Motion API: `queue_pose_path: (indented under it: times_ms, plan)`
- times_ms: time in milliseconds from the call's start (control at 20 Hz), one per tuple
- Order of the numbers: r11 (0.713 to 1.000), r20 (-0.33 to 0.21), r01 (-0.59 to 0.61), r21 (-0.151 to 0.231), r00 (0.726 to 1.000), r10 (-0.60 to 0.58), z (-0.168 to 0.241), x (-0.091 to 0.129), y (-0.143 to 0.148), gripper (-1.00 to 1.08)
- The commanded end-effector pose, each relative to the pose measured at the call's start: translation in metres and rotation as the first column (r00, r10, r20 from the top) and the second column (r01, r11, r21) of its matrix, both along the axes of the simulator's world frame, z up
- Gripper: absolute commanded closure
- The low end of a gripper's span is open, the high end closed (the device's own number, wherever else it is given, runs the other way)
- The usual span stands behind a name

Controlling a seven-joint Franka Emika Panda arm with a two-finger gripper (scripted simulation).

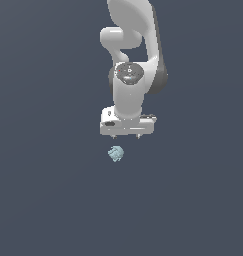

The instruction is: Pick up the object and move it to a goal position.

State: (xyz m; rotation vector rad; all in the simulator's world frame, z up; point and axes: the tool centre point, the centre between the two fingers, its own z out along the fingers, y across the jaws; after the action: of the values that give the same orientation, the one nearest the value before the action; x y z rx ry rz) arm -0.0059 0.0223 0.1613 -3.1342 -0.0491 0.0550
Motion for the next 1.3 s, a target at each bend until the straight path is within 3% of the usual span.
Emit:
queue_pose_path:
  times_ms: [0, 500, 1250]
  plan:
    - [1.000, 0.000, 0.000, 0.000, 1.000, 0.000, 0.000, 0.000, 0.000, -0.92]
    - [0.998, 0.047, -0.054, -0.023, 0.997, 0.055, 0.017, 0.012, 0.006, -0.92]
    - [0.988, 0.041, -0.153, -0.024, 0.987, 0.154, 0.002, 0.013, -0.004, -0.92]
